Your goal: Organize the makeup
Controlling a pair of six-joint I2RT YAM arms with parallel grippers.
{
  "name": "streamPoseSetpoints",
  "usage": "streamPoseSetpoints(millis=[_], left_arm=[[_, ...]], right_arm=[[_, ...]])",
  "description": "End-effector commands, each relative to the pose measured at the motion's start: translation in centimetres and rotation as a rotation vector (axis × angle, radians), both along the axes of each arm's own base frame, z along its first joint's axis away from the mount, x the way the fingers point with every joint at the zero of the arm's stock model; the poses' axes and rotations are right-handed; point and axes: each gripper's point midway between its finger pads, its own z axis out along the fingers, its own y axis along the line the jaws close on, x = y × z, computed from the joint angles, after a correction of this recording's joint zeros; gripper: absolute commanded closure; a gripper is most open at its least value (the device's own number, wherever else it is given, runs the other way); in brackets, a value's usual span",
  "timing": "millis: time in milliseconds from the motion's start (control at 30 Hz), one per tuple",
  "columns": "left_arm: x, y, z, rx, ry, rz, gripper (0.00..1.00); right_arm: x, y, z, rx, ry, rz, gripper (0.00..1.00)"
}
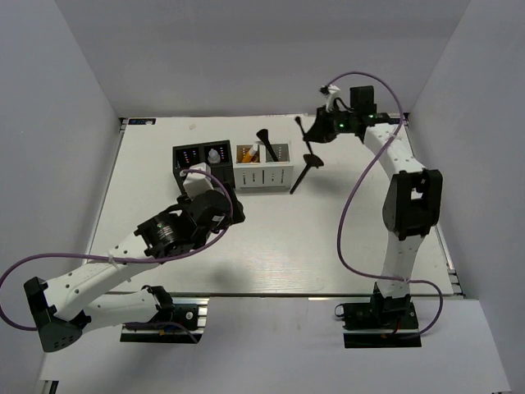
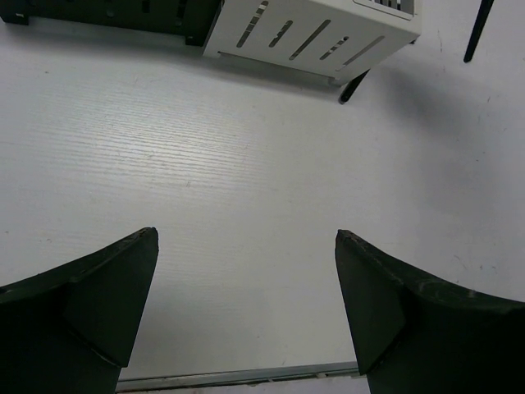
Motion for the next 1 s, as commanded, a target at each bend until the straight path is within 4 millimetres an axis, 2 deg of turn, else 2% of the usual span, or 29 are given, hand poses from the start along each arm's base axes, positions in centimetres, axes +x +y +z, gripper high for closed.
streamPoseSetpoints(millis=[0, 33, 67, 100, 200, 233, 267, 433, 533, 700, 733, 800, 833, 900, 967], left_arm=[[-0.2, 0.1, 0.8, -0.035, -0.017, 0.004, 0.02], [-0.2, 0.1, 0.9, -0.039, -0.019, 0.005, 0.02], [-0.2, 0.2, 0.8, -0.033, -0.016, 0.006, 0.02], [-0.3, 0.3, 0.8, -0.037, -0.016, 0.008, 0.02], [-0.3, 0.4, 0.6, -0.045, -0.012, 0.016, 0.02], [-0.4, 0.4, 0.6, -0.055, -0.015, 0.017, 0.02], [-0.4, 0.5, 0.5, -0.055, -0.015, 0.017, 0.02], [-0.4, 0.3, 0.4, -0.060, -0.013, 0.013, 0.02], [-0.4, 0.1, 0.2, -0.060, -0.008, 0.008, 0.02], [-0.4, 0.0, -0.1, -0.065, -0.009, 0.008, 0.02], [-0.4, 0.0, -0.3, -0.063, -0.006, 0.009, 0.02], [-0.4, -0.1, -0.2, -0.065, -0.009, 0.008, 0.02], [-0.3, -0.1, -0.2, -0.067, -0.011, 0.008, 0.02], [-0.3, -0.2, -0.3, -0.063, -0.009, 0.007, 0.02], [-0.2, -0.3, -0.2, -0.064, -0.012, 0.005, 0.02]], right_arm=[[-1.9, 5.5, 8.9, 0.180, -0.392, 0.263, 1.00], [-2.5, 6.9, 9.7, 0.212, -0.396, 0.293, 1.00], [-2.0, 7.7, 9.9, 0.233, -0.413, 0.303, 1.00], [-1.7, 8.2, 12.9, 0.259, -0.490, 0.309, 1.00], [0.0, 9.9, 12.0, 0.294, -0.448, 0.299, 1.00], [0.3, 10.4, 12.5, 0.303, -0.479, 0.299, 1.00], [0.6, 11.1, 11.6, 0.304, -0.468, 0.295, 1.00], [1.5, 12.1, 9.1, 0.322, -0.498, 0.280, 1.00], [1.4, 13.1, 7.7, 0.317, -0.490, 0.298, 1.00], [1.0, 13.1, 6.5, 0.302, -0.486, 0.300, 1.00], [0.9, 13.1, 6.3, 0.299, -0.481, 0.300, 0.89], [0.7, 12.8, 5.9, 0.284, -0.476, 0.301, 0.78], [0.6, 12.5, 6.1, 0.281, -0.478, 0.299, 0.67], [0.4, 12.3, 5.7, 0.274, -0.467, 0.297, 0.56], [0.2, 11.9, 5.6, 0.265, -0.459, 0.289, 0.51]])
